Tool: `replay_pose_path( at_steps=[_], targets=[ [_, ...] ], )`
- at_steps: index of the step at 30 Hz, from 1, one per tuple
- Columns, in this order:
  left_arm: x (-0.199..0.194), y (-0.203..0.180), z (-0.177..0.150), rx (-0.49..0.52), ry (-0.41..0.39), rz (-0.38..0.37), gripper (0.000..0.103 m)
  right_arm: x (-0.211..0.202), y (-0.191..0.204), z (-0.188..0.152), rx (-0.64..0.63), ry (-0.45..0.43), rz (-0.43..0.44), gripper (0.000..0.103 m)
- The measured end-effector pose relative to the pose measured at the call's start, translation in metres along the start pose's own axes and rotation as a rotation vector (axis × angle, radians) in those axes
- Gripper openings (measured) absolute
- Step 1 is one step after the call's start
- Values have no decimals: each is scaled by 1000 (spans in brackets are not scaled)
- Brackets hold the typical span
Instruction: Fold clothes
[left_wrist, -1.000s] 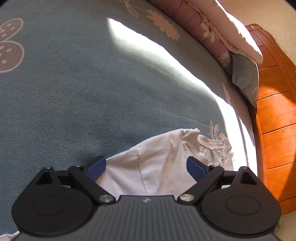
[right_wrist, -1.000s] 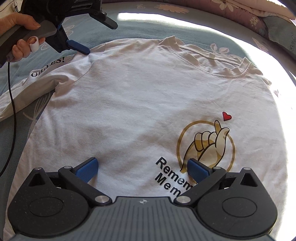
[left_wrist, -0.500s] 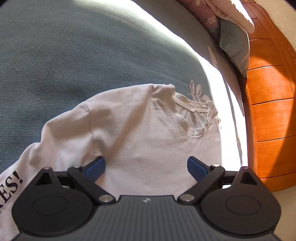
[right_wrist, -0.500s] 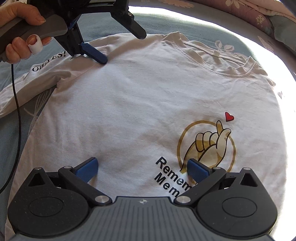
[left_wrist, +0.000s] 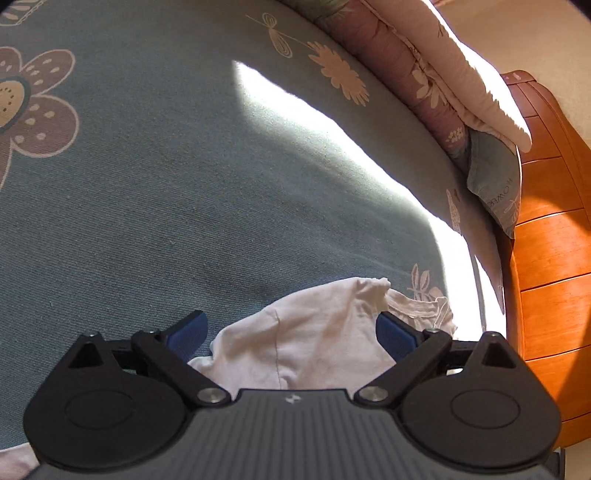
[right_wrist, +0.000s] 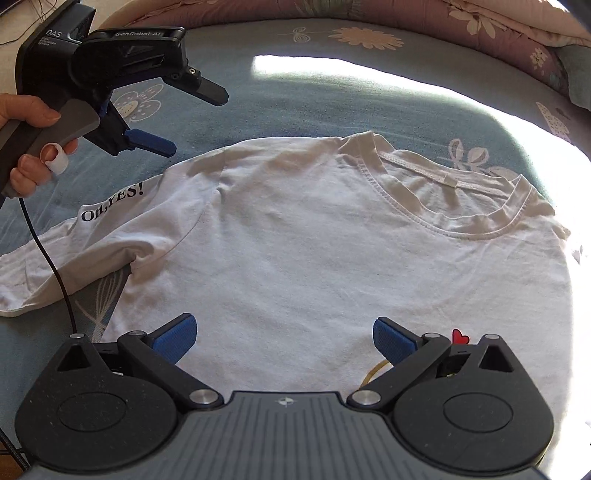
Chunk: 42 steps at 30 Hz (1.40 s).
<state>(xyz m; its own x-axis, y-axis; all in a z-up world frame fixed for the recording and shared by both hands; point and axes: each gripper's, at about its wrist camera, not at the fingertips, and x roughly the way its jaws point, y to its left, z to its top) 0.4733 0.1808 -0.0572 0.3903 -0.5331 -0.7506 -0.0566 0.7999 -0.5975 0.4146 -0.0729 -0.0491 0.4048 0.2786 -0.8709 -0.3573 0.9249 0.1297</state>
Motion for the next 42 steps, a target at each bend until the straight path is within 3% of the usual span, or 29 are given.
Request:
replay_pose_path(
  at_steps=[4, 8, 12, 16, 20, 24, 30, 35, 38, 42],
  targets=[
    [-23, 8, -6, 54, -49, 94, 99, 22, 18, 41, -101, -93, 65, 103],
    [-42, 12, -20, 187, -76, 258, 99, 58, 36, 69, -155, -102, 131, 103],
    [-62, 26, -33, 225, -80, 316, 99, 98, 53, 84, -199, -60, 140, 103],
    [-70, 41, -39, 192, -78, 339, 99, 113, 66, 100, -243, -101, 87, 103],
    [-80, 45, -39, 177, -88, 327, 99, 113, 64, 117, -197, -86, 87, 103],
    [-93, 43, -43, 223, -86, 314, 99, 84, 65, 105, -198, -107, 66, 103],
    [-103, 51, -59, 272, -52, 316, 99, 97, 53, 89, -187, -73, -57, 103],
    [-115, 54, -72, 344, -18, 286, 99, 105, 33, 117, -68, -95, -45, 103],
    [-118, 58, -74, 405, 39, 235, 99, 83, 30, 120, -11, -116, -6, 103],
    [-111, 61, -80, 499, 134, 126, 99, 47, 35, 85, 27, -100, 19, 103]
  ],
)
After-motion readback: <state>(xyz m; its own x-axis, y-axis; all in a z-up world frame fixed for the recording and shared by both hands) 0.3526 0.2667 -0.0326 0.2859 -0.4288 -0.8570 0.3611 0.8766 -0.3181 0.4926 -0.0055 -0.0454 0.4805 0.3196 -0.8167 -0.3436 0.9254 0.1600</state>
